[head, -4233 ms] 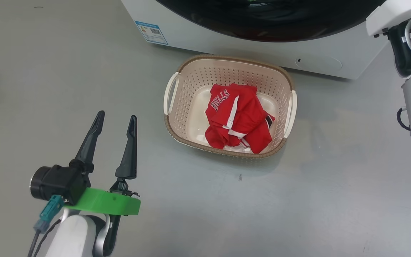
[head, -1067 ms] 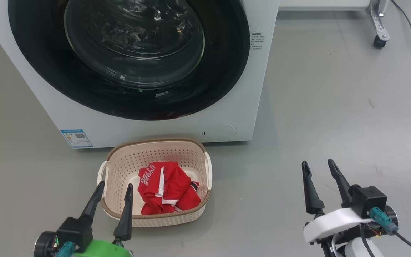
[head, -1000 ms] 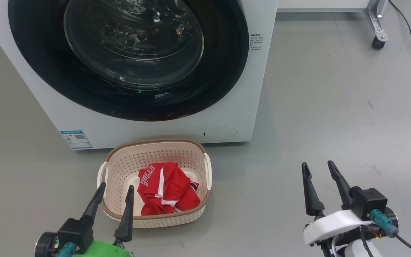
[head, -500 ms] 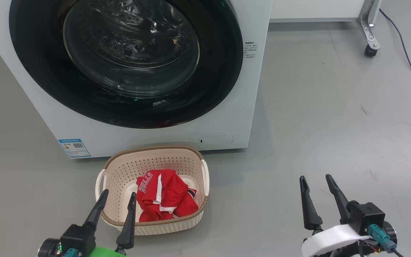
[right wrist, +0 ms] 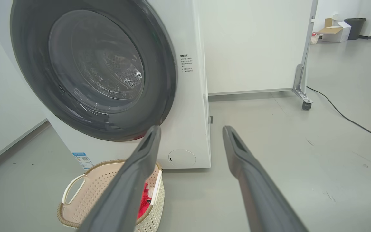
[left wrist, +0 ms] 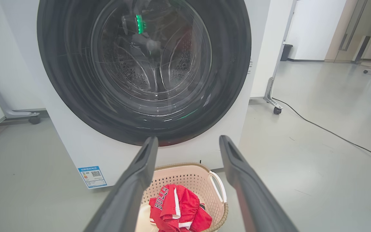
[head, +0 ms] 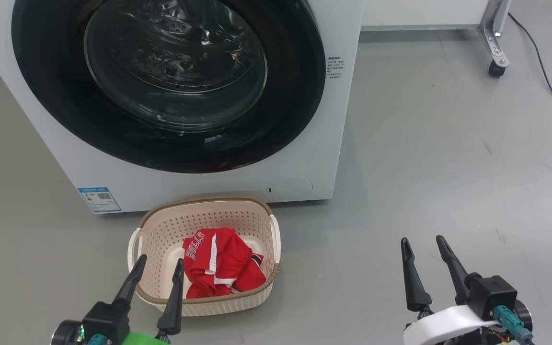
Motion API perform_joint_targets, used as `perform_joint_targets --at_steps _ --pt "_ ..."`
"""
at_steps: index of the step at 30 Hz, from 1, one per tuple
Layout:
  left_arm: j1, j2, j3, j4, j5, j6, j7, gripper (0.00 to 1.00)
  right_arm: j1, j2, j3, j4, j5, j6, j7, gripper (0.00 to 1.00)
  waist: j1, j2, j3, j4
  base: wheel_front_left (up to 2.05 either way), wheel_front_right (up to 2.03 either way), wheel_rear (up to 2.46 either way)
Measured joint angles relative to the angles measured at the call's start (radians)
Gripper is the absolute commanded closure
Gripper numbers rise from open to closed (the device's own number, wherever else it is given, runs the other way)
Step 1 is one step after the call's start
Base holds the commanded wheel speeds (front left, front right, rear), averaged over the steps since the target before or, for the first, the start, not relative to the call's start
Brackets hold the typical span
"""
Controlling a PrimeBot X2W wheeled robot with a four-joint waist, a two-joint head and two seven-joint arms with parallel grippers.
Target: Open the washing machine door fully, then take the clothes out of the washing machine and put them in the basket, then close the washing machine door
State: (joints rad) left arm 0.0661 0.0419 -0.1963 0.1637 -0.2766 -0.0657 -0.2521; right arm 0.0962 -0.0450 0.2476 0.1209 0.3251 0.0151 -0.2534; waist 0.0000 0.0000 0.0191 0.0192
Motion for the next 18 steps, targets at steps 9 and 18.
perform_joint_targets --at_steps 9,18 --pt "0.0 0.0 0.0 -0.002 0.005 0.008 0.0 0.0 0.01 0.0 0.002 -0.011 0.0 -0.008 0.0 0.0 0.0 0.0 0.001 -0.002 0.0 0.0 0.0" --pt "0.0 0.0 0.0 -0.002 0.005 0.009 0.0 0.0 0.016 0.0 0.002 -0.016 0.0 -0.01 0.0 0.0 0.0 0.0 -0.005 -0.004 0.0 0.0 0.0"
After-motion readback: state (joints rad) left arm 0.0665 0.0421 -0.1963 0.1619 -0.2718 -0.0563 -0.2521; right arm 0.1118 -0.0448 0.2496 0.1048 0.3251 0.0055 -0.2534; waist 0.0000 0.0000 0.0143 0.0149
